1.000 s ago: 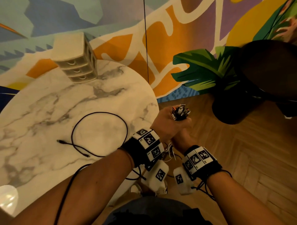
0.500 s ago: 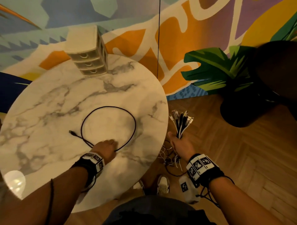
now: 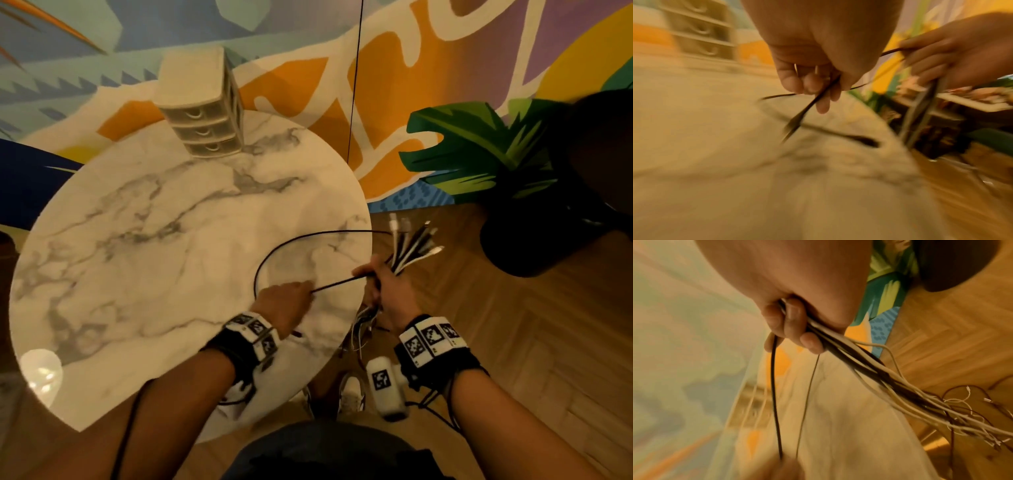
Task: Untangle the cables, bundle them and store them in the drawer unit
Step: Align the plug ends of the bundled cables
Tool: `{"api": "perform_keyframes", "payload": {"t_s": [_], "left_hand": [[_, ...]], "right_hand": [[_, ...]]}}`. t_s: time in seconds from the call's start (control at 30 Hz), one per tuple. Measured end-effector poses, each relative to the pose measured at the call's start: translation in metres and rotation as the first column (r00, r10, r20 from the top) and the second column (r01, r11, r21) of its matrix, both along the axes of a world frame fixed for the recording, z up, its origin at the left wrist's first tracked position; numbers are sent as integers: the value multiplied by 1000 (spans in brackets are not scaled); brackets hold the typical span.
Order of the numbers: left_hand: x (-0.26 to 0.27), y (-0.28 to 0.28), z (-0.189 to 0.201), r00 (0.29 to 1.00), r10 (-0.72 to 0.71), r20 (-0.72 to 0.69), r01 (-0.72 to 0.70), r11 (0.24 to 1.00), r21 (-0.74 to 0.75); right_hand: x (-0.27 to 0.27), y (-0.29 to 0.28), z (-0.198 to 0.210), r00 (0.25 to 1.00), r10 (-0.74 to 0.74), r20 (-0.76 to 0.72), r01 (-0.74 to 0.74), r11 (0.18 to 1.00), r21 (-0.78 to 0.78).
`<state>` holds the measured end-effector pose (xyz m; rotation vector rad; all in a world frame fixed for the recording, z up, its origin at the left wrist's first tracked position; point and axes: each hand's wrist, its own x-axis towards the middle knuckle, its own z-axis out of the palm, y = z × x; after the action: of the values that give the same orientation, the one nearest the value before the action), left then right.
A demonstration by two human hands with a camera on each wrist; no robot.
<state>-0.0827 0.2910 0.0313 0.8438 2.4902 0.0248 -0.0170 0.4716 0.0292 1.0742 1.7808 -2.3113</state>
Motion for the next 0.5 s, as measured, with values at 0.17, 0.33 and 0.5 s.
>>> {"api": "perform_keyframes", "payload": {"t_s": [0.17, 0.33, 0.5], "left_hand": [[-55, -56, -8, 972, 235, -18, -235, 972, -21], [-92, -12, 37, 927, 119, -356, -103, 993, 65], [-96, 12, 87, 830, 31, -557, -98, 991, -90]], "right_hand": [[3, 28, -2, 996, -84, 30, 82, 995, 58], [18, 45, -2, 948, 1, 317, -117, 930, 349], [36, 64, 24, 951, -92, 295, -61, 879, 472]]}}
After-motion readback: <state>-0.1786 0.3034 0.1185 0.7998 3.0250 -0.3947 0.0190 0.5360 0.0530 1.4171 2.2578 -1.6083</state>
